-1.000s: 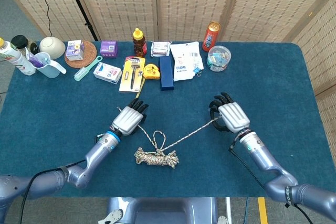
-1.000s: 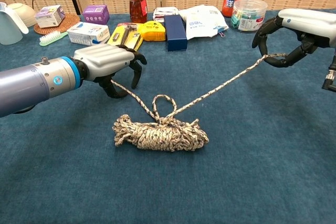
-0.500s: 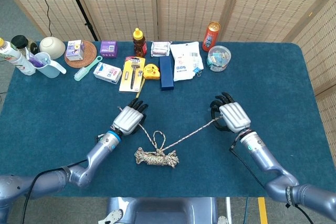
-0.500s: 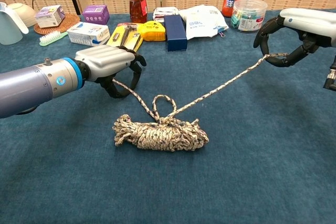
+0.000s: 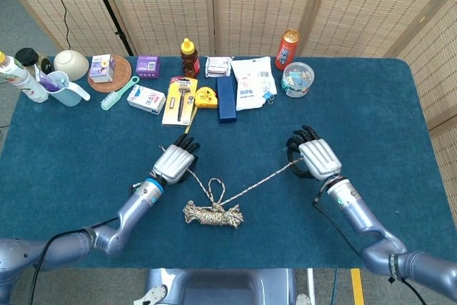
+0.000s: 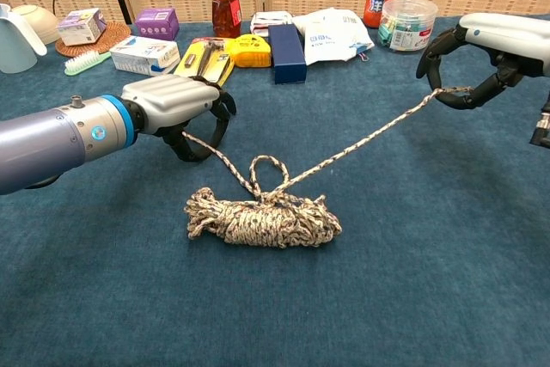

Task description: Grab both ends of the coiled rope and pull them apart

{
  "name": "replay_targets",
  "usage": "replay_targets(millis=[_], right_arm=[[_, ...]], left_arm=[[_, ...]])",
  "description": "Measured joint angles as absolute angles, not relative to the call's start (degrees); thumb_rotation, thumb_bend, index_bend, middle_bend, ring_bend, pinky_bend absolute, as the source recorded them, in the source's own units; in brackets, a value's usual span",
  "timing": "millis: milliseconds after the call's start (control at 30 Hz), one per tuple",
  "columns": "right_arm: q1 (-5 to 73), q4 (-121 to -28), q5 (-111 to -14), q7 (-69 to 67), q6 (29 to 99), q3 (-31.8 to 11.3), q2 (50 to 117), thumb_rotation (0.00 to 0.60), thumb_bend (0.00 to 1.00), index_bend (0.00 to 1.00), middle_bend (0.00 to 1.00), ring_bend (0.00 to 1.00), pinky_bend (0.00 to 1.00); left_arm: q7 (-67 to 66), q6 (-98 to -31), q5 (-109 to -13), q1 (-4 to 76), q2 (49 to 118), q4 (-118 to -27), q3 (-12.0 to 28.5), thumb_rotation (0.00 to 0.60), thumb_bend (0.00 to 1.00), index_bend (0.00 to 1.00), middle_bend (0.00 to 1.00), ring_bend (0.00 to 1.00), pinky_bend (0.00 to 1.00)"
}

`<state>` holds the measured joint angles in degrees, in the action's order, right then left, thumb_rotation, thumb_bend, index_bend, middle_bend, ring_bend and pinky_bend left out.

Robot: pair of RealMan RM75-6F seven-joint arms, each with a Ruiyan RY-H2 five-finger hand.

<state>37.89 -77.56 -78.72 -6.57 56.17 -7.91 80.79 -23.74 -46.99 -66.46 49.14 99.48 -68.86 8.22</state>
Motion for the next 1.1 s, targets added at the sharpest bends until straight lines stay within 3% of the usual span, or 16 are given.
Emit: replay_targets(millis=[500,1100], right_arm=[[37.2,-79.3,-79.0,-6.4,57.8,-8.4,78.9,0.6,0.45,0.63,0.33,0.16,0.05],[32.6,-81.9,-77.7,-7.1,62.7,-9.5,71.1,0.6,0.45,0.64,0.34,0.16,0.05]], left_arm=[[-20.5,-50.3,-66.1,46.8,94.7,-73.1,9.1,0.6,0.39,0.66,0.21,0.09,0.0],[-12.7,-59.4,-67.3,37.7,75.1,-83.1,9.9,0.6,0.4,0.67,0.22,0.1,0.0]])
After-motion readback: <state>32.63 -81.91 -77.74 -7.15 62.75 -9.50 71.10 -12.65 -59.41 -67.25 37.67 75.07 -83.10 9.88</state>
